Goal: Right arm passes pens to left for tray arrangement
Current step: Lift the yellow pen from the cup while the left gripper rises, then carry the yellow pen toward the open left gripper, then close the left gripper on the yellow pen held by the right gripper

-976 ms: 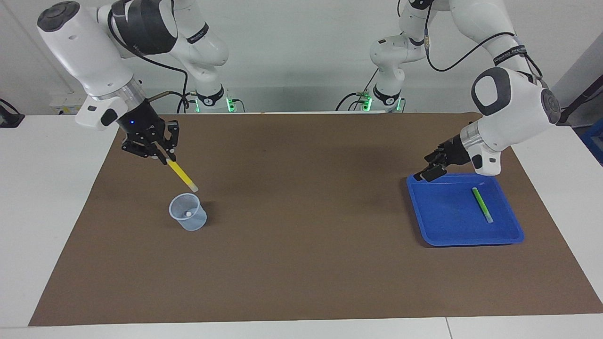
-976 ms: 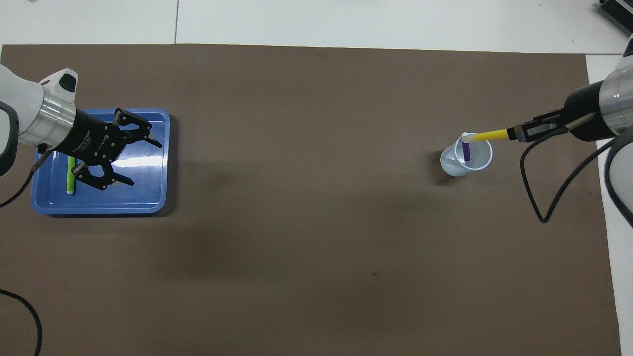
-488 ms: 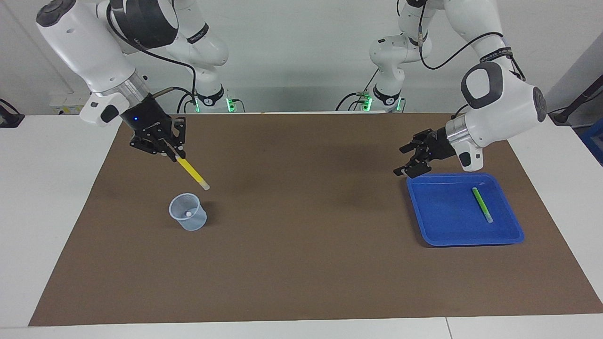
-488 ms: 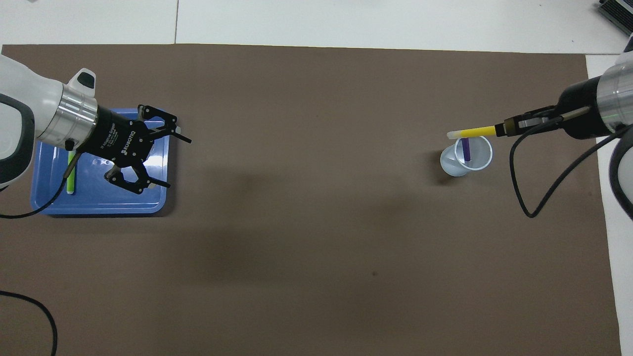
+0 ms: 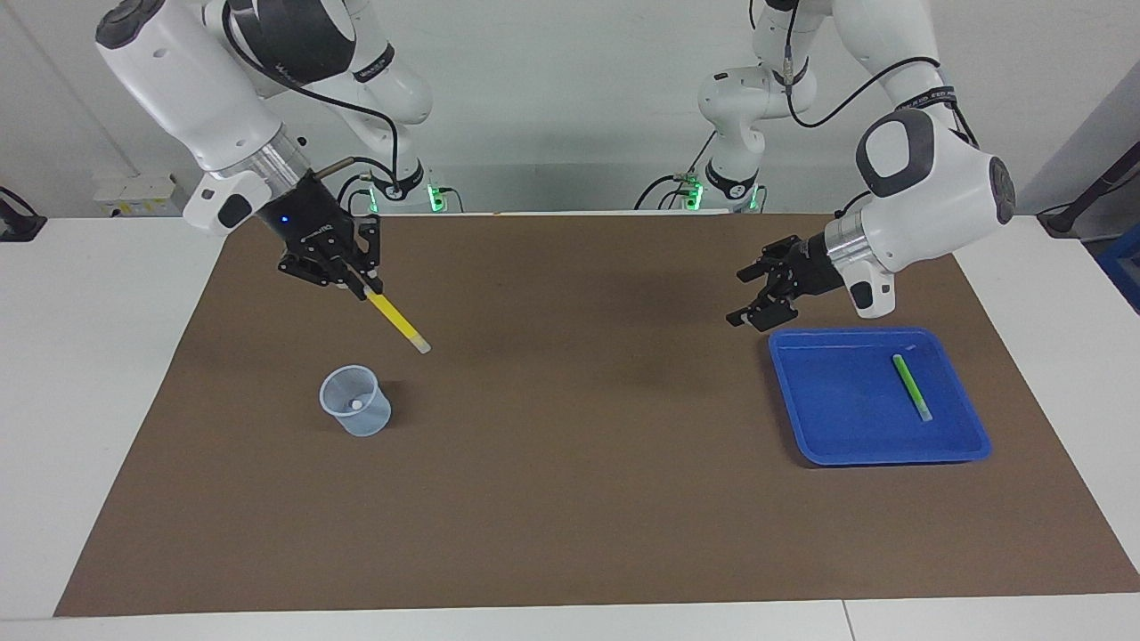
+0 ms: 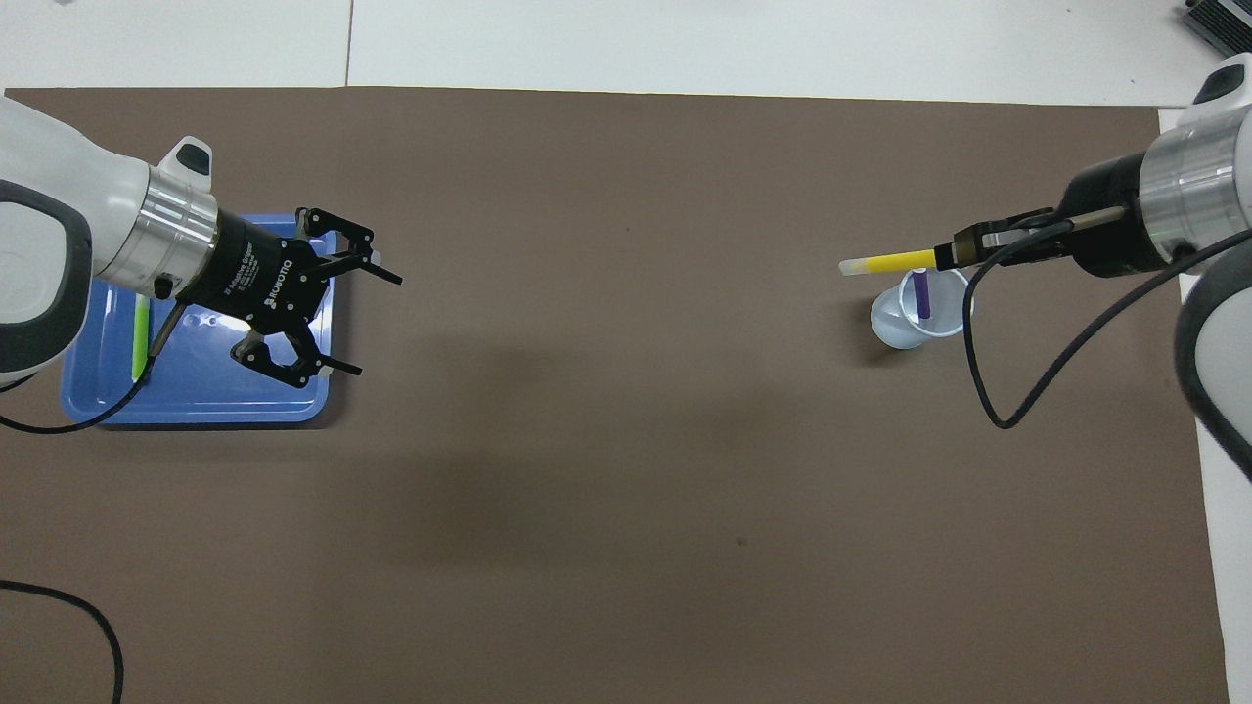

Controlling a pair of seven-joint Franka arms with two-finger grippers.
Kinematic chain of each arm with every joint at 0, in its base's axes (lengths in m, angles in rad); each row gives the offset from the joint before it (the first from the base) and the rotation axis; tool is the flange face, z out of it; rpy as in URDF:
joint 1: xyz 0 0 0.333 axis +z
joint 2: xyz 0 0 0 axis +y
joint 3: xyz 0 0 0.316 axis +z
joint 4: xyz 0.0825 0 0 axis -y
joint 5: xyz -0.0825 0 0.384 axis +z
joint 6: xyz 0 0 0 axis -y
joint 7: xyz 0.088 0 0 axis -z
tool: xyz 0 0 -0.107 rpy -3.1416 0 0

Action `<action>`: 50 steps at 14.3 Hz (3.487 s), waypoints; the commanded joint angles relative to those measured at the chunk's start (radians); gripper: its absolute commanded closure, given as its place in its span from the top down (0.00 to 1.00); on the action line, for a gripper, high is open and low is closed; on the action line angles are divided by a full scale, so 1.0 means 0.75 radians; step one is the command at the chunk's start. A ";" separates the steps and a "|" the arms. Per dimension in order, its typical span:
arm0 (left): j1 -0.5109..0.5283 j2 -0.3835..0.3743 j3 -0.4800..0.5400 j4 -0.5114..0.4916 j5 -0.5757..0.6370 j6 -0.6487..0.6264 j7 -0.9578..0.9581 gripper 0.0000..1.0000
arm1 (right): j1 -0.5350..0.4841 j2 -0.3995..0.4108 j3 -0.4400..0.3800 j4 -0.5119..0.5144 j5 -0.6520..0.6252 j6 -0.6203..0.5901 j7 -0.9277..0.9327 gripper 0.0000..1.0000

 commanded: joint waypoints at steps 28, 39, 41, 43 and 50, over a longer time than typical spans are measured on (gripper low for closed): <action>-0.090 -0.050 0.009 -0.042 -0.087 0.100 -0.180 0.98 | 0.249 -0.006 0.009 -0.031 0.049 0.144 0.439 0.00; -0.106 -0.050 0.002 -0.046 -0.199 0.162 -0.286 0.98 | 0.523 0.091 0.011 -0.025 0.175 0.504 0.842 0.00; -0.122 -0.050 0.002 -0.042 -0.224 0.223 -0.348 0.98 | 0.552 0.099 0.011 -0.027 0.194 0.524 0.846 0.00; -0.120 -0.050 -0.030 -0.035 -0.230 0.288 -0.377 0.98 | 0.595 0.113 0.011 -0.025 0.192 0.575 0.901 0.00; -0.120 -0.050 -0.124 -0.027 -0.285 0.456 -0.618 0.98 | 0.652 0.156 0.011 -0.008 0.194 0.678 0.960 0.00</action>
